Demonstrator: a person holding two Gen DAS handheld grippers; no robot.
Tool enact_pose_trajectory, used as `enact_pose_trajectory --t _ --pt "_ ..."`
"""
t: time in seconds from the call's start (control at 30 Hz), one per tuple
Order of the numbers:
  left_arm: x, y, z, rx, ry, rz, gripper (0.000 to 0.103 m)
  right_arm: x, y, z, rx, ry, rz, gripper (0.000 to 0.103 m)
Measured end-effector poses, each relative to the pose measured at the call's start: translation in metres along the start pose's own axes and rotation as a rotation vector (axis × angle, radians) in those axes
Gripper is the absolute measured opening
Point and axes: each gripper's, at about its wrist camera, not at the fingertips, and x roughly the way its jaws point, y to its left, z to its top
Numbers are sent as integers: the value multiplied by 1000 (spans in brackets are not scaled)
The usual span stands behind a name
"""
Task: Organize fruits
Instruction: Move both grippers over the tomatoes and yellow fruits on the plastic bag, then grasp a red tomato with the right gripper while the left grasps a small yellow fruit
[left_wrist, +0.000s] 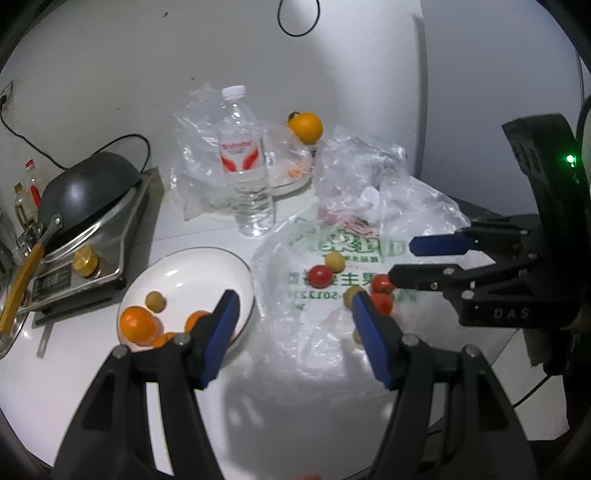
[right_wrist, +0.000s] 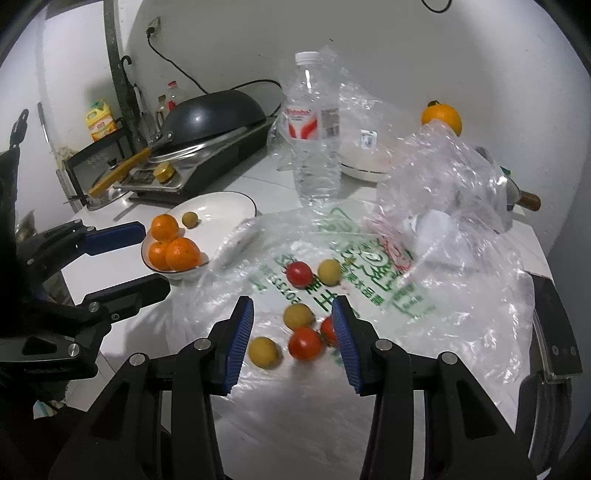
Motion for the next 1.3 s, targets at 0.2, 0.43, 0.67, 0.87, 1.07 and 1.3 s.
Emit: enact_pose_trajectory --t 0.2,0.43,0.67,0.87,1.07,1.3 --pt "12 -15 -1 8 31 -20 65 3 -9 -12 -12 28 9 47" --pt "31 -30 -5 9 78 -42 65 10 -16 -25 -20 59 39 24" --pt "44 -32 -11 6 117 -37 65 27 -14 -25 -29 94 80 24" --pt "49 -29 -15 3 142 -24 65 40 -14 -23 -23 108 94 24" --pt "53 -28 -12 7 137 -11 65 51 -17 -20 -16 130 100 26" --pt "62 -36 -18 45 166 -9 64 62 -13 -25 -33 161 96 27"
